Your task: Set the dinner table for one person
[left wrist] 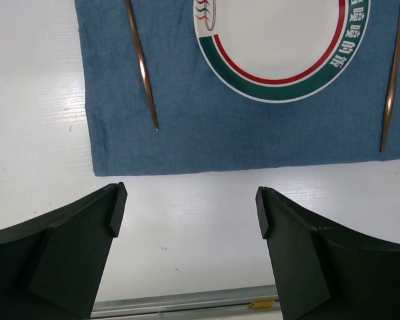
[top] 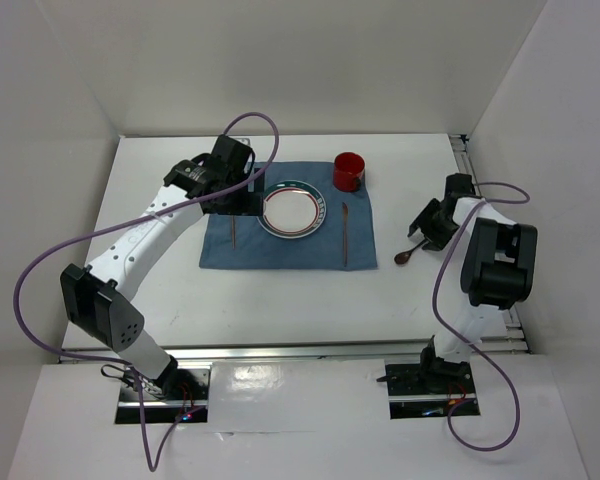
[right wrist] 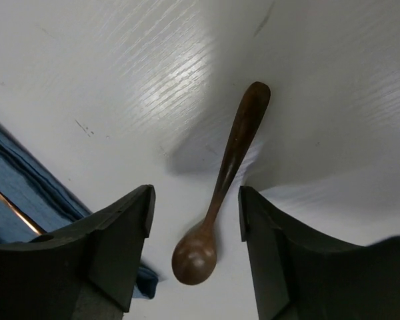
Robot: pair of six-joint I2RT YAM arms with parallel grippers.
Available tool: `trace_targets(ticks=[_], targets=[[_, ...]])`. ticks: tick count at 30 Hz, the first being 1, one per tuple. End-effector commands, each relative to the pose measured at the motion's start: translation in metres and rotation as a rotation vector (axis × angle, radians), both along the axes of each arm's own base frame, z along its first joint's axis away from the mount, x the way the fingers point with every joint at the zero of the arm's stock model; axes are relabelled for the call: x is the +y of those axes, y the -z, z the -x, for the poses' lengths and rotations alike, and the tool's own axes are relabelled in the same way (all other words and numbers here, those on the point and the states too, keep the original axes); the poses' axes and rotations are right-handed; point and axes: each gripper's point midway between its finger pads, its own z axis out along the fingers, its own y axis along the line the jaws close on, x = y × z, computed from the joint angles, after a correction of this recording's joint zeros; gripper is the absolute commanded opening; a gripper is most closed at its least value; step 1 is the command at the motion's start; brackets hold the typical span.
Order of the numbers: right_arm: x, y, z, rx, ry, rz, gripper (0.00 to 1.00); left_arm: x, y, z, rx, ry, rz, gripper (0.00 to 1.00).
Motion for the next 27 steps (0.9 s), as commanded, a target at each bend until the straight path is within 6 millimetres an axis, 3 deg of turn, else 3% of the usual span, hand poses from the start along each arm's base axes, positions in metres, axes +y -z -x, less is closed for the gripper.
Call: trace_targets(ticks=[1, 3, 4, 7, 10, 12, 19, 22, 26, 27], targets=[[0.002, -0.038, -0.017, -0.096, -0.021, 0.002, 0.66, -0.006, -0.019, -0.002, -0.037, 0.023, 0.044, 0.98], [0.003, -0.044, -0.018, -0.105, -0.048, 0.025, 0.67, -0.007, -0.018, -0.001, -0.033, 0.028, 0.050, 0.98], [0.004, -0.043, -0.011, -0.092, -0.049, 0.022, 0.73, -0.007, -0.022, 0.000, -0.041, 0.029, 0.054, 0.98], [0.006, -0.047, 0.000, -0.099, -0.049, 0.024, 0.77, -0.007, -0.022, 0.000, -0.041, 0.029, 0.054, 0.98], [0.025, -0.037, 0.023, -0.078, -0.083, -0.031, 0.81, -0.006, -0.025, 0.001, -0.050, 0.029, 0.058, 0.98], [0.038, -0.032, 0.032, -0.060, -0.107, -0.061, 0.90, -0.006, -0.025, 0.001, -0.050, 0.029, 0.058, 0.98], [0.056, -0.012, 0.052, -0.002, -0.128, -0.081, 0.91, -0.006, -0.022, 0.002, -0.041, 0.029, 0.054, 0.98], [0.065, -0.006, 0.049, 0.001, -0.151, -0.118, 0.91, -0.006, -0.020, 0.002, -0.041, 0.029, 0.054, 0.98], [0.085, -0.006, 0.028, -0.033, -0.182, -0.181, 0.91, -0.004, -0.020, 0.001, -0.045, 0.022, 0.047, 0.98], [0.091, -0.013, 0.015, -0.078, -0.202, -0.211, 0.91, -0.004, -0.020, 0.001, -0.045, 0.022, 0.047, 0.98]])
